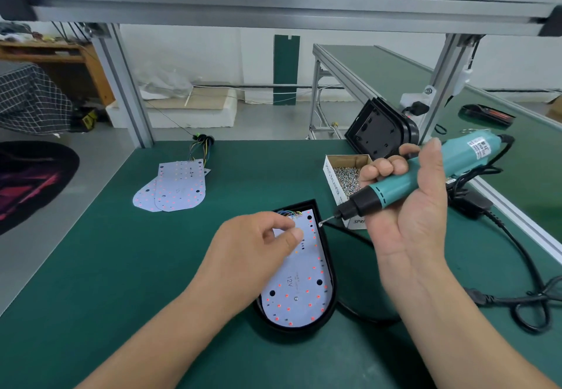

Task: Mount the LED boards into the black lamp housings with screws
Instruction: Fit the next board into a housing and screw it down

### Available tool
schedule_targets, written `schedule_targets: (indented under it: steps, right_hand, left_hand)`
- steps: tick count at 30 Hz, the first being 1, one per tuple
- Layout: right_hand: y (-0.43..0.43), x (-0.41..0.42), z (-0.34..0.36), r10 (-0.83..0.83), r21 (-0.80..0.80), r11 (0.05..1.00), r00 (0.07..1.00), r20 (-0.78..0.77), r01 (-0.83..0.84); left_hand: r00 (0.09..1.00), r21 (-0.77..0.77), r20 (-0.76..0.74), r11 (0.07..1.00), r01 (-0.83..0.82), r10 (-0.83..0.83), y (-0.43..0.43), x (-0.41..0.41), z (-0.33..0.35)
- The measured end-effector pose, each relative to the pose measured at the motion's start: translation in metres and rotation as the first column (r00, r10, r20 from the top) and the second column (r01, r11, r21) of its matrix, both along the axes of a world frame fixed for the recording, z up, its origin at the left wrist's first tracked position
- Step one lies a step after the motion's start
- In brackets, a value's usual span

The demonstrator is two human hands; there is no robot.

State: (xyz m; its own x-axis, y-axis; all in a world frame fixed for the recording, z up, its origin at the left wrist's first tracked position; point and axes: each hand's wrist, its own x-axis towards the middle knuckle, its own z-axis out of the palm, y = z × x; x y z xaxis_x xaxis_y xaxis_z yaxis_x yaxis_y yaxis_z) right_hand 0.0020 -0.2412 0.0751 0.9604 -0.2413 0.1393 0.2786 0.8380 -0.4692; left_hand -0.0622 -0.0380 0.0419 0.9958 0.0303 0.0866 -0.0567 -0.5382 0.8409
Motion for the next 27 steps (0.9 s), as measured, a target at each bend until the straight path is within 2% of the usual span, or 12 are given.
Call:
schedule_targets:
  steps: [1, 2, 4, 7, 10, 14, 19, 23, 27]
  right_hand:
    - [-0.002, 0.001, -0.001, -0.017, -0.022, 1.000, 1.000, 0.008, 0.017]
    - [-0.002, 0.003, -0.001, -0.035, -0.048, 0.998, 0.999, 0.014, 0.035]
    - [-0.002, 0.007, -0.003, -0.061, -0.100, 0.993, 0.998, 0.018, 0.063]
    - [-0.002, 0.012, -0.006, -0.097, -0.175, 0.980, 0.995, 0.009, 0.097]
    - [-0.001, 0.016, -0.010, -0.113, -0.262, 0.959, 0.994, 0.008, 0.111]
    - [0.001, 0.022, -0.015, -0.134, -0.319, 0.939, 0.991, 0.004, 0.129]
    - [0.004, 0.023, -0.017, -0.101, -0.291, 0.952, 0.995, 0.004, 0.098]
    - [0.001, 0.018, -0.010, -0.028, -0.148, 0.989, 1.000, 0.012, 0.029]
    - [0.001, 0.012, -0.004, 0.022, -0.074, 0.997, 0.999, 0.024, -0.020]
  left_hand:
    - [0.999, 0.237, 0.038, 0.972, -0.001, -0.009, -0.003, -0.001, 0.000]
    - [0.998, 0.443, 0.065, 0.896, -0.004, -0.027, -0.008, -0.002, 0.001]
    - [0.985, 0.679, 0.151, 0.733, -0.043, -0.082, -0.018, -0.001, -0.002]
    - [0.962, 0.813, 0.205, 0.579, -0.063, -0.182, -0.030, 0.000, -0.006]
    - [0.949, 0.851, 0.230, 0.518, -0.088, -0.217, -0.033, -0.001, -0.005]
    - [0.950, 0.850, 0.240, 0.517, -0.105, -0.202, -0.035, 0.000, -0.008]
    - [0.968, 0.848, 0.194, 0.523, -0.086, -0.156, -0.036, -0.001, -0.004]
    - [0.984, 0.739, 0.164, 0.670, -0.071, -0.076, -0.030, 0.003, -0.006]
    - [0.987, 0.570, 0.154, 0.819, -0.055, -0.041, -0.025, 0.002, -0.001]
